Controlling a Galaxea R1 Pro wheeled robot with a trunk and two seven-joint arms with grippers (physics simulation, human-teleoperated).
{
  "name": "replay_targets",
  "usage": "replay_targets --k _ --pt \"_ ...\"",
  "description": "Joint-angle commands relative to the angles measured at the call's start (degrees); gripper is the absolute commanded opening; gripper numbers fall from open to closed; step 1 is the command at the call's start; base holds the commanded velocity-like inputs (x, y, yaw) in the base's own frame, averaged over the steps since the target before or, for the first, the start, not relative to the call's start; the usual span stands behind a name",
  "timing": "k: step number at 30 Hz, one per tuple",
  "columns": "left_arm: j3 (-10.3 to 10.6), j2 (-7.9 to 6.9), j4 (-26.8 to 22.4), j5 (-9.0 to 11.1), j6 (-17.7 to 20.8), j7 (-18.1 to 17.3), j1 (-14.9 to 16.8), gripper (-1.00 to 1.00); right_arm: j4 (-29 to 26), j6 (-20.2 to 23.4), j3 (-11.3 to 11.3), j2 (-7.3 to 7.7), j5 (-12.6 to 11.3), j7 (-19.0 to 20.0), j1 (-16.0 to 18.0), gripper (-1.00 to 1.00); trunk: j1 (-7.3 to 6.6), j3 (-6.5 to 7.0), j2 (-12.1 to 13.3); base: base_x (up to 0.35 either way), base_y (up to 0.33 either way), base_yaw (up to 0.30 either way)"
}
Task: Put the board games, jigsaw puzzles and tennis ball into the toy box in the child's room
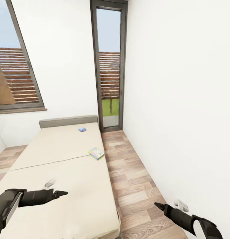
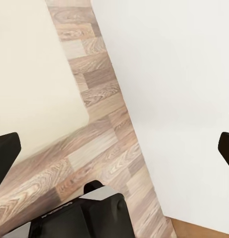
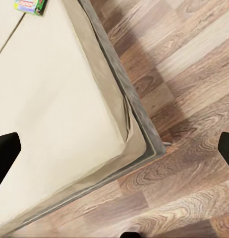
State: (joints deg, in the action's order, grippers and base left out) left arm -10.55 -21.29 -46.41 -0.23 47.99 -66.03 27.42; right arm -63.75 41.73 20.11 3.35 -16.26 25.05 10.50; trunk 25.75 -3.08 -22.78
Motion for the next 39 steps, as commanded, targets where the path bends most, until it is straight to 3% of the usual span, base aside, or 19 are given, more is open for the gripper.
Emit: replay_targets --k 1,39 --pt "-0.1 0.02 0.0 0.0 0.5 -0.2 0.1 1.0 -0.1 0.4 0.1 -0.01 -0.1 0.2 0.0 1.0 0.04 -0.16 -0.1 0.0 0.0 0.271" --pt "0.1 0.06 0.0 -0.1 0.5 -0.2 0.1 1.0 -0.1 0.4 0.0 -0.09 -0.1 0.1 0.0 1.0 0.04 -1.41 -0.1 0.0 -0.093 0.271"
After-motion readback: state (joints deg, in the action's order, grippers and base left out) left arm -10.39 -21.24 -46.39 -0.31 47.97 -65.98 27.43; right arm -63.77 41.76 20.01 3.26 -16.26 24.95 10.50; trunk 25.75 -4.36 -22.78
